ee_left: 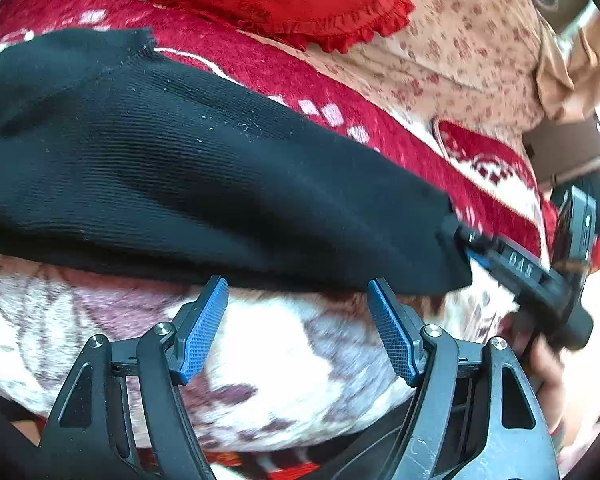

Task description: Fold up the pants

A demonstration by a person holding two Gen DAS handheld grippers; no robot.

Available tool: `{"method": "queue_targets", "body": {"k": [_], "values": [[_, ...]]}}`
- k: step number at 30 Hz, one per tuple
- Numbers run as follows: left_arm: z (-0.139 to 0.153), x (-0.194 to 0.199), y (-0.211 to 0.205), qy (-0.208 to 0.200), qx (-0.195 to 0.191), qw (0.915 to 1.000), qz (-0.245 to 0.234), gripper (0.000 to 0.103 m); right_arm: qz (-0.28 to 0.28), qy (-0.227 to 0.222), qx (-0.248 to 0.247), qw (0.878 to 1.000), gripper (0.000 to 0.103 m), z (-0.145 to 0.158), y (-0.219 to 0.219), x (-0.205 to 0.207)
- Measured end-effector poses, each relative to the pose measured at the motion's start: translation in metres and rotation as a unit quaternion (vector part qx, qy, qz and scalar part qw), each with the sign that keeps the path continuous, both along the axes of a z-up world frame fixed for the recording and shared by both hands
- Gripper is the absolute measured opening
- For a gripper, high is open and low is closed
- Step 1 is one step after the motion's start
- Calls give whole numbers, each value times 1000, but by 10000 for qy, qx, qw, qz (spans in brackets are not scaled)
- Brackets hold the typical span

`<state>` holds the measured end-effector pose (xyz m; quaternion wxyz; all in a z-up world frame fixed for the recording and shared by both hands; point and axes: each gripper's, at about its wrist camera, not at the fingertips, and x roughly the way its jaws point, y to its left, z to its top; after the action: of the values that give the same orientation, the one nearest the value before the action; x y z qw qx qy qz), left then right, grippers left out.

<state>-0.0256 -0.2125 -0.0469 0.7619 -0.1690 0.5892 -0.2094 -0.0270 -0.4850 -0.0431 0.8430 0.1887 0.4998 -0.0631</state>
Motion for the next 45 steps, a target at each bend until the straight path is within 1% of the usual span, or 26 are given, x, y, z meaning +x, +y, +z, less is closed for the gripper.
{"method": "queue_targets", "body": {"k": [2,4,5,7,9,11,13,14,15,16,17,18,19,21,22,24,28,30,32,34,37,40,42,43,44,45], "values": [[-5,3,2,150,-249,9993,219,85,5,16,103,9999,43,-4,-2,-1],[-7,8,2,246,-372,9980,454,90,15,21,194,9998,43,-7,-5,0],[-6,9,1,280,-441,9972,542,94,19,3,220,9998,43,-8,-5,0],[-7,12,0,398,-640,9943,759,99,1,-25,300,9995,45,-10,-7,-1],[-9,13,-4,538,-763,9919,857,99,1,-50,347,9994,46,-11,-6,-1],[-10,14,-8,574,-761,9917,862,99,-6,-68,340,9994,46,-14,-5,0],[-8,12,-10,511,-699,9927,836,91,-43,-123,348,9993,48,-16,-5,1],[-8,12,-10,478,-633,9937,797,81,-49,-175,330,9993,48,-16,-4,1],[-7,11,-10,423,-515,9949,757,68,-17,-229,302,9993,46,-16,-4,0],[-8,11,-7,396,-443,9953,761,60,18,-264,266,9993,41,-17,-5,1],[-10,11,-4,406,-417,9953,770,47,45,-306,214,9993,35,-16,-5,0],[-11,12,-1,423,-386,9955,760,34,80,-347,144,9993,16,-15,-4,-1],[-13,12,1,431,-381,9956,733,30,165,-461,212,9986,9,-12,-4,-3],[-14,12,5,488,-538,9954,629,17,166,-586,421,9973,9,-7,-5,-4],[-13,11,8,522,-590,9952,582,17,172,-658,448,9967,8,-2,-4,-5],[-8,8,13,490,-638,9955,499,13,159,-817,657,9944,8,7,-2,-8],[9,4,22,353,-744,9958,391,9,313,-1253,983,9867,8,42,9,-10],[16,4,31,326,-839,9952,380,9,448,-1436,1048,9830,8,60,23,-9],[22,4,38,310,-890,9952,273,9,699,-1593,1038,9793,8,82,43,-3],[30,1,53,173,-796,9965,199,9,961,-1701,994,9757,8,100,66,5],[41,0,89,-39,-665,9973,322,9,1446,-1786,975,9683,8,119,109,19],[46,1,138,-353,-325,9962,731,10,1930,-1687,1035,9610,8,119,160,39],[43,5,168,-430,-119,9936,1034,10,2215,-1554,1143,9559,8,108,195,54],[42,6,178,-439,-89,9926,1126,10,2328,-1457,1186,9542,8,100,213,63],[39,9,190,-437,-72,9914,1233,13,2443,-1332,1226,9526,8,90,231,71],[35,12,201,-405,-56,9902,1335,23,2539,-1205,1292,9510,8,80,245,78]]}}
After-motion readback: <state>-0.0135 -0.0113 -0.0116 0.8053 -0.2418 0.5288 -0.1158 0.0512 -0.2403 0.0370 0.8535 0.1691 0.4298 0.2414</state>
